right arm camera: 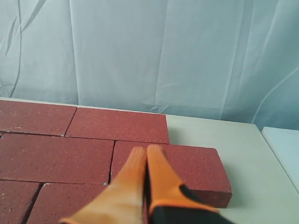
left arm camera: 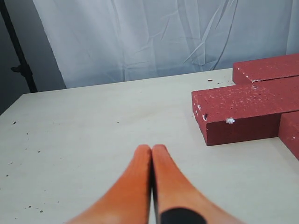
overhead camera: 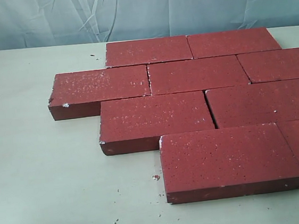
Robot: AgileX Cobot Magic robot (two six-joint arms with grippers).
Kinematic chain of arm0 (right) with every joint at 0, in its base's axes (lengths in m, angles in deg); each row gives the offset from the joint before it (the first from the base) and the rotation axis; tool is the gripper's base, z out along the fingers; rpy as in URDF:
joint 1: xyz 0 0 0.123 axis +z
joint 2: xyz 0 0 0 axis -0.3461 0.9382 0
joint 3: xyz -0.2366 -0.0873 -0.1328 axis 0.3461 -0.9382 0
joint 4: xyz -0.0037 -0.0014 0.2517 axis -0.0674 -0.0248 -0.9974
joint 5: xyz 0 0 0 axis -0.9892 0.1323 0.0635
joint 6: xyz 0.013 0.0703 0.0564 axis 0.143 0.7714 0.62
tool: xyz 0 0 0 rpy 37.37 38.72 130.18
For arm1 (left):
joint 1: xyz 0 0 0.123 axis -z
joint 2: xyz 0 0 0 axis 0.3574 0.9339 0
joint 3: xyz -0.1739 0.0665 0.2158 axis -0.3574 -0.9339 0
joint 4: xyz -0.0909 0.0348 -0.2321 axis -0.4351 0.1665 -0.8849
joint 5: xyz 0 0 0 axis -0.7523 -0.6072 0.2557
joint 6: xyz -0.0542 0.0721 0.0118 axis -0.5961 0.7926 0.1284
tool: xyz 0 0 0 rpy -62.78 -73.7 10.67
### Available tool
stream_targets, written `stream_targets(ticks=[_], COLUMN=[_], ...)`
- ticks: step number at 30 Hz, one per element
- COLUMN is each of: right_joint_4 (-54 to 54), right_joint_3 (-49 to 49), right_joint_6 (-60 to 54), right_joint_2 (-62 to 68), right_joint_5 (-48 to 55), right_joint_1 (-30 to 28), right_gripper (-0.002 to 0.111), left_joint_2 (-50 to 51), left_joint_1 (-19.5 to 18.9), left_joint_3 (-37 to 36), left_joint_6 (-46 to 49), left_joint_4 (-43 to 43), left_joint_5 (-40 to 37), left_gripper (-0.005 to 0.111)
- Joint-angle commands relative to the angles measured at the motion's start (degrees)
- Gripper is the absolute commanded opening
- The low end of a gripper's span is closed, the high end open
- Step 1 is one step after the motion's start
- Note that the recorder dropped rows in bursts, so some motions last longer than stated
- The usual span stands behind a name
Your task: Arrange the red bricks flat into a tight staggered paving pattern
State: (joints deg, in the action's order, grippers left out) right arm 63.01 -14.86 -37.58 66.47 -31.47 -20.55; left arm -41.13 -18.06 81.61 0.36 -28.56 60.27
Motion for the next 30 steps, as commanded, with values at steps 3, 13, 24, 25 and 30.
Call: stream_targets(ticks=[3, 13, 24, 25, 30], right_joint_4=[3.3, 3.5, 2.2, 2.2, -0.2], right_joint_3=[-1.8, -20.7, -30.1, -30.1, -30.1], right_joint_6=[-0.2, -0.2, -0.2, -0.1, 1.5], right_joint_2=[-0.4, -15.2, -29.9, -29.9, -30.3], right_joint_5=[-6.4, -17.5, -17.3, -17.3, -15.0], right_joint_1=[-0.4, -0.4, -0.4, -0.4, -0.4], right_gripper=[-0.001, -0.001, -0.001, -0.001, -0.001], left_joint_2=[-0.3, -0.3, -0.3, -0.3, -0.3], left_joint_1=[0.0, 0.0, 0.0, 0.0, 0.0], left_joint_3=[-0.3, -0.3, -0.3, -0.3, -0.3], left_joint_6=[0.0, 0.0, 0.5, 0.5, 0.5], left_joint_4=[-0.2, -0.2, -0.2, -0.2, -0.2], left_joint_5=[0.6, 0.6, 0.8, 0.8, 0.8], left_gripper=[0.0, 0.0, 0.0, 0.0, 0.0])
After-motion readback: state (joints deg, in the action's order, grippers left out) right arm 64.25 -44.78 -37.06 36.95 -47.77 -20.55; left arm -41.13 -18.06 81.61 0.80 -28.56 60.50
